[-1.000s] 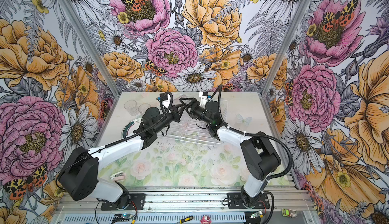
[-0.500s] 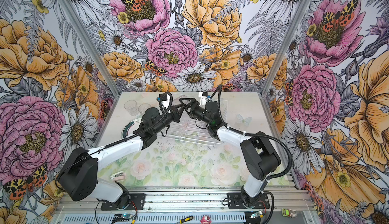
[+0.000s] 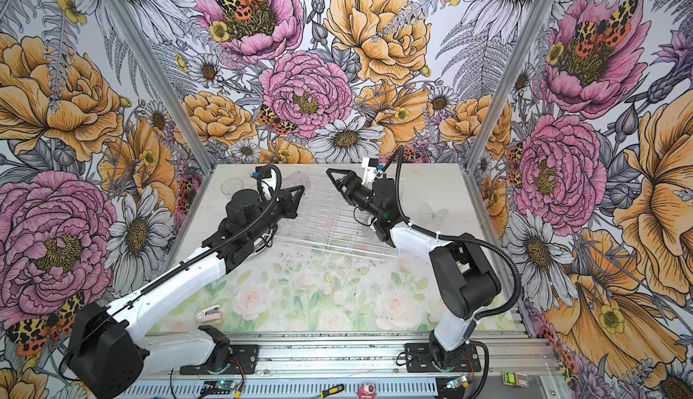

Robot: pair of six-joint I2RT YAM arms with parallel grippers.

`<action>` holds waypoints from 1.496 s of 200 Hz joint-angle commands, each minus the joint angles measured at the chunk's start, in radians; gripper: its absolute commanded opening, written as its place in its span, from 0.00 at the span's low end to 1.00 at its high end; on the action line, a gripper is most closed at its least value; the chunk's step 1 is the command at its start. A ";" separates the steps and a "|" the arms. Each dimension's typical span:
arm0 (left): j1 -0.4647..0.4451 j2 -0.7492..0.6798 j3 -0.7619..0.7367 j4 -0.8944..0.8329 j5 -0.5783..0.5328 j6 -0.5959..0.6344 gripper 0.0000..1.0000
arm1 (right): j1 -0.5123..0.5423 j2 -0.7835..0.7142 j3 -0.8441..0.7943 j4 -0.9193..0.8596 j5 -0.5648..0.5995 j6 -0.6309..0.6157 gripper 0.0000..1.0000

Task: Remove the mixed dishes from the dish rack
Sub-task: 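Carry the glass with the left gripper toward the table while right releases and withdraws, then lower the glass upright beside the other glasses and open the left gripper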

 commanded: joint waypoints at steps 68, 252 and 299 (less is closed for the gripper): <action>0.481 -0.032 0.005 -0.341 -0.045 -0.051 0.00 | 0.010 -0.103 -0.042 -0.314 0.141 -0.375 0.88; 0.749 0.542 0.428 -0.588 -0.006 0.026 0.00 | -0.007 -0.250 -0.101 -0.736 0.281 -0.677 0.88; 0.738 0.611 0.491 -0.641 -0.004 0.049 0.03 | -0.016 -0.237 -0.105 -0.743 0.281 -0.677 0.88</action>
